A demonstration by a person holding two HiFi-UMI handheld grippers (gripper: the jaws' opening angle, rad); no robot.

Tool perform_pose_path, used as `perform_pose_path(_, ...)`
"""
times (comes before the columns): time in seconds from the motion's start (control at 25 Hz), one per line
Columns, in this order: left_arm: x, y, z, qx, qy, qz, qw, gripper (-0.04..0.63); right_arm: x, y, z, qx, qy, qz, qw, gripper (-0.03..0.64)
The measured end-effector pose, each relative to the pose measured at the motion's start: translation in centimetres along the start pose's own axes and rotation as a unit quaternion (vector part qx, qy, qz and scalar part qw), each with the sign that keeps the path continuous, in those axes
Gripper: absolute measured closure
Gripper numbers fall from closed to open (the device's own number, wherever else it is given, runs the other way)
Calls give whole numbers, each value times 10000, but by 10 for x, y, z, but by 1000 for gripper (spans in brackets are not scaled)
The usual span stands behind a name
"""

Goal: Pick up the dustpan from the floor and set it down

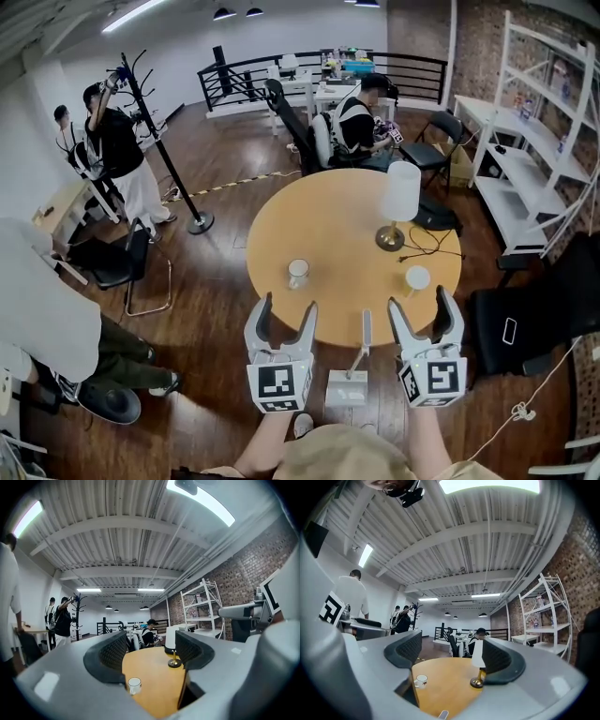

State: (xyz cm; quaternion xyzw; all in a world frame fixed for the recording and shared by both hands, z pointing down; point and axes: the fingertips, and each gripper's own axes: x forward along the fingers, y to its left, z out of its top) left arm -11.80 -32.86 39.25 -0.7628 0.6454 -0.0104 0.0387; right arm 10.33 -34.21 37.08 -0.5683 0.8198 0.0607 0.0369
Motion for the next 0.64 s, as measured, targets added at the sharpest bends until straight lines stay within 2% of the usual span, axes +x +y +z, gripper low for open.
perform_pose_path(0.24,-10,12,16,320,-282,364,9984,289,-1,4,-9,4,169,-144,9998,227)
perform_pose_path(0.64,-6,6,14,253,-206,244,9992,288,-5,-2,-9,44,252,-285,9993,233)
